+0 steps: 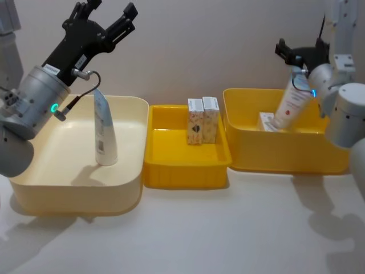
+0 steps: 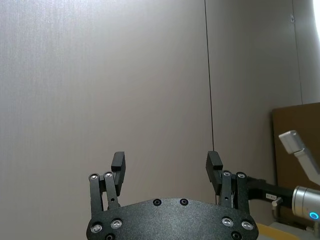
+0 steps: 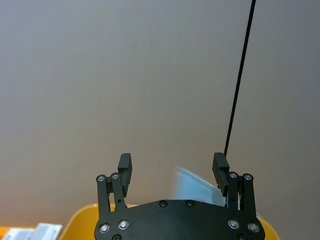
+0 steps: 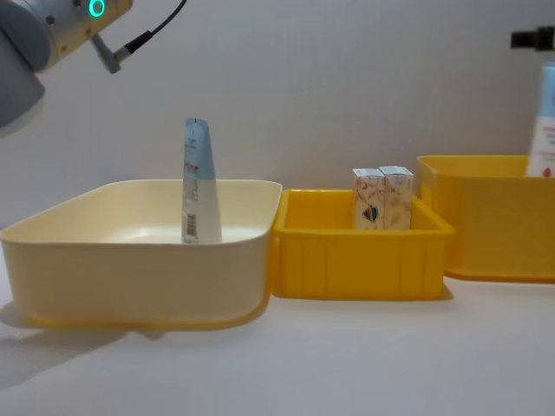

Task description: Bimanual collaborative sorting of washing and personal care products

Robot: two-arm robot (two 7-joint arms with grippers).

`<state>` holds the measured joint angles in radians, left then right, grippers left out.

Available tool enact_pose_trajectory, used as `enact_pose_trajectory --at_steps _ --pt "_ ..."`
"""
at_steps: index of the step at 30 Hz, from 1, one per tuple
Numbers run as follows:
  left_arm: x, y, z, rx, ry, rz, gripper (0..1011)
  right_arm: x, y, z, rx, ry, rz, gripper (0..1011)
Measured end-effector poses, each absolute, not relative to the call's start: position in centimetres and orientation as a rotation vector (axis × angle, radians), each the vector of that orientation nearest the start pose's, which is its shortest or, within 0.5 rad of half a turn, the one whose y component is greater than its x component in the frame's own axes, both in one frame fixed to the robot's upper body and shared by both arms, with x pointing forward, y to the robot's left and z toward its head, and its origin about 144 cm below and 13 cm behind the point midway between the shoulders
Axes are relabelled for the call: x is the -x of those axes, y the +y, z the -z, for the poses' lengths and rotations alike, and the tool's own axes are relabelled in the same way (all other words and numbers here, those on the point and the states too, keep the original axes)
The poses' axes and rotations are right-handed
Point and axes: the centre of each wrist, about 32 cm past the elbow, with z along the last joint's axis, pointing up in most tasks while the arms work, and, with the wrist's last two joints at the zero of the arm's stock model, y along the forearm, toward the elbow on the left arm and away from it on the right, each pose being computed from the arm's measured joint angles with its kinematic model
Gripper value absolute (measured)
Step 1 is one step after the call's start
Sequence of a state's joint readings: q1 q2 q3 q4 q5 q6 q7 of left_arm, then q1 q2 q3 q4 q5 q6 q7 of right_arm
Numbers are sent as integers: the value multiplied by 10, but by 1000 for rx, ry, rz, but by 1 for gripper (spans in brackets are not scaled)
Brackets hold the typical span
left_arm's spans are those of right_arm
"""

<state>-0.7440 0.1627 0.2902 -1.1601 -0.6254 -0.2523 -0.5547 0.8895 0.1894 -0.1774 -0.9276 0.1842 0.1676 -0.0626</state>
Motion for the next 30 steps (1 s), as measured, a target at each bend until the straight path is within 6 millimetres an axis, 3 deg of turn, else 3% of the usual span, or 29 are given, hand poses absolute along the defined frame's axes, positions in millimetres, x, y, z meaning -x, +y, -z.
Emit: enact_pose_trajectory --at_steps 14,30 --pt "-634 213 -1318 564 -265 -783 1003 -641 -268 -1352 -153 -242 1573 1001" --pt "-634 213 -1318 564 -264 -783 1003 -628 -266 -1360 -211 -291 1561 1001"
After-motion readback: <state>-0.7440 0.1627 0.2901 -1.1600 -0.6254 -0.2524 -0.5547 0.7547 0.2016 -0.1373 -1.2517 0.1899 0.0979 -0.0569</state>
